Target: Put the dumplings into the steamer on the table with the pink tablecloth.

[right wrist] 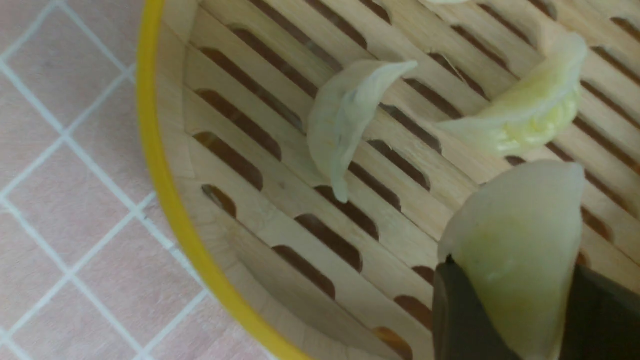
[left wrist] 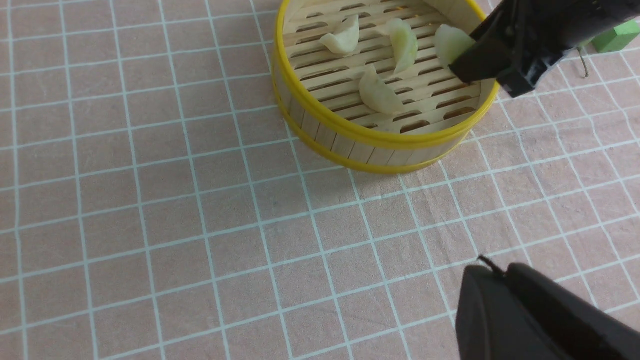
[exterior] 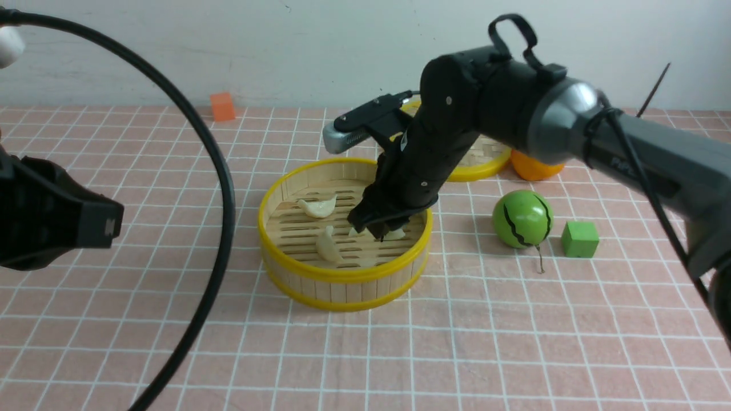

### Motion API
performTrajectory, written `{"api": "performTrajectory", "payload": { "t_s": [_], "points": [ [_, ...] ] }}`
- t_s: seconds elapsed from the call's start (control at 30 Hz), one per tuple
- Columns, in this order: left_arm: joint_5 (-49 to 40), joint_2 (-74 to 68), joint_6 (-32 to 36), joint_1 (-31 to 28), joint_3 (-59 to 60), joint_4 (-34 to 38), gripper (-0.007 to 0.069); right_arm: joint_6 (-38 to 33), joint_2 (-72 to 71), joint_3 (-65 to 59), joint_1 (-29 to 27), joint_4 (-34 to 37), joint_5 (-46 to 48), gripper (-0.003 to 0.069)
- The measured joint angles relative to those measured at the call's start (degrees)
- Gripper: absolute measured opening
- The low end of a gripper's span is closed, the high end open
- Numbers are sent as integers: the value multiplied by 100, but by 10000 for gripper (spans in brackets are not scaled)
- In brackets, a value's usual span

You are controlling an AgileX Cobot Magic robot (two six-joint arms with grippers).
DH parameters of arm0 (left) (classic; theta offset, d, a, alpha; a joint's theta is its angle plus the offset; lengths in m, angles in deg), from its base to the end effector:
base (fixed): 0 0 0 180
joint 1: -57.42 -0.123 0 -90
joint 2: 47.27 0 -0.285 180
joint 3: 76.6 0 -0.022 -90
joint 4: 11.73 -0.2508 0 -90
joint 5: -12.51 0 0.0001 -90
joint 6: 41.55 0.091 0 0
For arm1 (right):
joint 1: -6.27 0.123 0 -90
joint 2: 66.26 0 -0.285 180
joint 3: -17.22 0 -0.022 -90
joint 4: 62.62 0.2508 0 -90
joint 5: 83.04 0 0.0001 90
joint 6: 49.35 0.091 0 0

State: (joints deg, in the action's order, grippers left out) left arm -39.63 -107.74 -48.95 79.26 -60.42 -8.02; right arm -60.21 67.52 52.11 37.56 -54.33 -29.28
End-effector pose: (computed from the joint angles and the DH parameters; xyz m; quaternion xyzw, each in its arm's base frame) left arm 0.1554 -0.0673 0.3934 0.1065 0.8950 -0.1396 0.4100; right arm 0.4134 0.2637 0.2316 -0.3226 0.9143 0.1075 0.2202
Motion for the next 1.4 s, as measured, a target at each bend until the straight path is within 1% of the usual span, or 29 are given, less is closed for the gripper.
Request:
{"api": "performTrajectory", "payload": {
  "t_s": [0.17,0.33,0.4,0.53,0.63,0.7,0.8,0.83,0.9,0.93,1.03,1.1,1.13,1.17,1.23,1.3,1.37,1.4],
  "points": [
    [-11,0,0,0,0,0,38,0,351,0,0,0,-334,237],
    [-138,0,0,0,0,0,38,0,405,0,0,0,-360,237],
    [-224,14,0,0,0,0,38,0,405,0,0,0,-353,248],
    [-386,353,70,0,234,0,38,0,341,145,0,0,89,378],
    [-202,939,99,0,667,0,38,0,86,359,0,8,577,463],
    [-31,1415,113,0,1049,0,38,0,-291,512,0,20,888,484],
    [123,1975,113,0,1520,0,38,0,-770,546,0,35,1203,478],
    [209,2323,113,0,1877,0,38,0,-1082,540,0,42,1418,454],
    [302,2777,113,0,2221,11,38,0,-1482,461,0,61,1575,416],
    [379,3088,113,0,2452,33,38,0,-1754,364,0,69,1646,385],
    [601,3836,113,0,2896,101,38,-34,-2454,-220,0,99,1620,258],
    [772,4172,118,0,3104,111,38,-56,-2863,-661,0,151,1414,176],
    [823,4311,118,0,3169,111,38,-75,-3079,-911,0,172,1314,149],
    [893,4481,124,0,3309,111,38,-132,-3418,-1381,0,234,1022,88],
    [908,4664,129,0,3466,111,38,-340,-4004,-2026,0,356,557,18],
    [880,4738,129,0,3589,131,38,-638,-4597,-2759,0,522,-7,-16],
    [862,4739,129,0,3674,167,38,-933,-5178,-3513,0,751,-518,-20],
    [862,4739,129,0,3674,167,38,-985,-5293,-3577,0,771,-561,-19]
  ]
}}
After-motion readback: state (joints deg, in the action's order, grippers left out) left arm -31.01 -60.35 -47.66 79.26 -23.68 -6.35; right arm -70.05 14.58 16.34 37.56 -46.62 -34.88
